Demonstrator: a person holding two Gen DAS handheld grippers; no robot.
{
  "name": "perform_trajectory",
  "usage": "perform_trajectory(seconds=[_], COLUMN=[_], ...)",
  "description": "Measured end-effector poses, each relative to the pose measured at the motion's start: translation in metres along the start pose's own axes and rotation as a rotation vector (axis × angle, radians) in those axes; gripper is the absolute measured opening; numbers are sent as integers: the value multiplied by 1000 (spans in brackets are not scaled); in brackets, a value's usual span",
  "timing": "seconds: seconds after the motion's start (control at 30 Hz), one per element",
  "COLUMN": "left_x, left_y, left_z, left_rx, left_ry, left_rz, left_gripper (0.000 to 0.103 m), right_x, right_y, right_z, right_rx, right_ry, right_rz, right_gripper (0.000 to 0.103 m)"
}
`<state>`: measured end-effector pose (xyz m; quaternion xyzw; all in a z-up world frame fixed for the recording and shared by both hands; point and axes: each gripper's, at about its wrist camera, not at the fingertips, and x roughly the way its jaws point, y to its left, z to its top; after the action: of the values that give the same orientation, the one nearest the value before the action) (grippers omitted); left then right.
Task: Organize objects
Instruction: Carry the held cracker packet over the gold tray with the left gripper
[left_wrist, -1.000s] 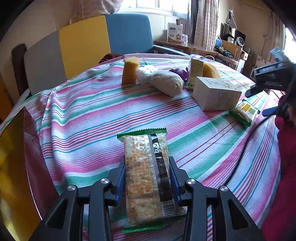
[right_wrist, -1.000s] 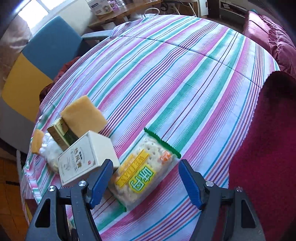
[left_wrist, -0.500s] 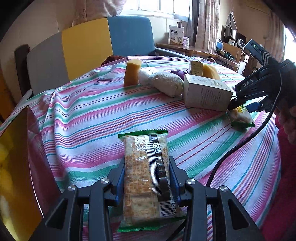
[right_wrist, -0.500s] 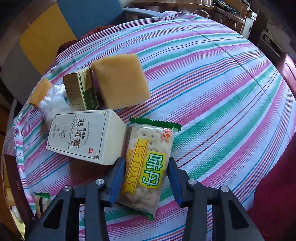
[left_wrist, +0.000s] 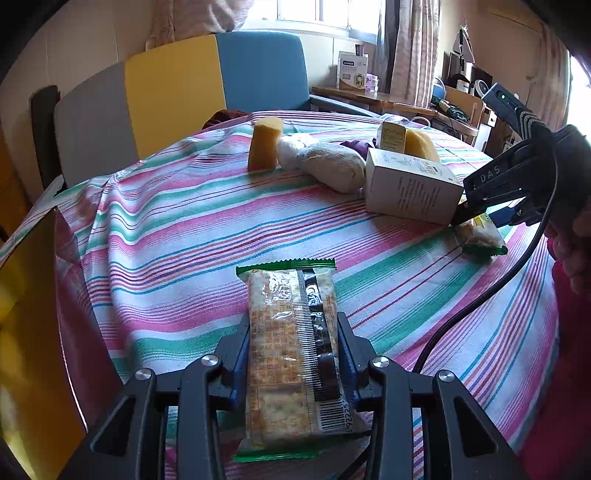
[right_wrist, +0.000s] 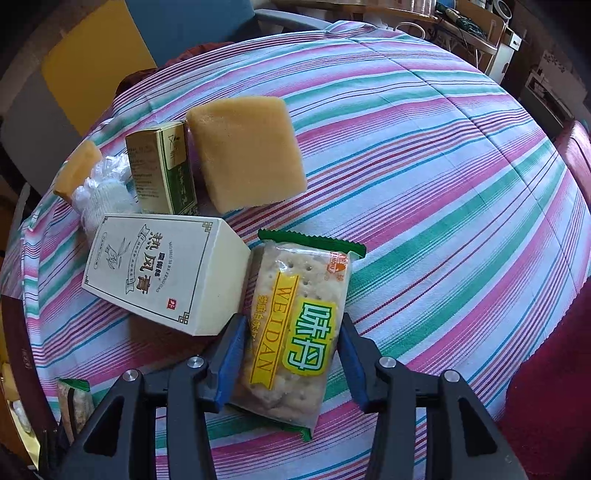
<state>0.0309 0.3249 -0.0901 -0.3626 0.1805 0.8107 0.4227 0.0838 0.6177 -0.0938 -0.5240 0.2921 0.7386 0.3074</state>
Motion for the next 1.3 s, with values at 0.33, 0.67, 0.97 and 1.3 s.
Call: perform_trajectory(seconds=[0.33, 0.67, 0.97, 1.3], left_x=[-35, -91, -117, -154], left_y=[-3, 21, 69, 164], left_z=[5, 19, 12, -38], left_rx=[-40, -112, -231, -436], left_ry=[1, -65, -78, -48], left_rz=[-45, 20, 81, 246], left_gripper=[38, 38, 38, 38], right_x=[2, 3, 2, 1], right_y=[-4, -10, -21, -32], right_z=[5, 9, 15, 20], right_rx=[-42, -75, -78, -98], right_ry=[-13, -18, -23, -25], right_rz=[-27, -55, -61, -75], right_gripper=[49, 49, 49, 49])
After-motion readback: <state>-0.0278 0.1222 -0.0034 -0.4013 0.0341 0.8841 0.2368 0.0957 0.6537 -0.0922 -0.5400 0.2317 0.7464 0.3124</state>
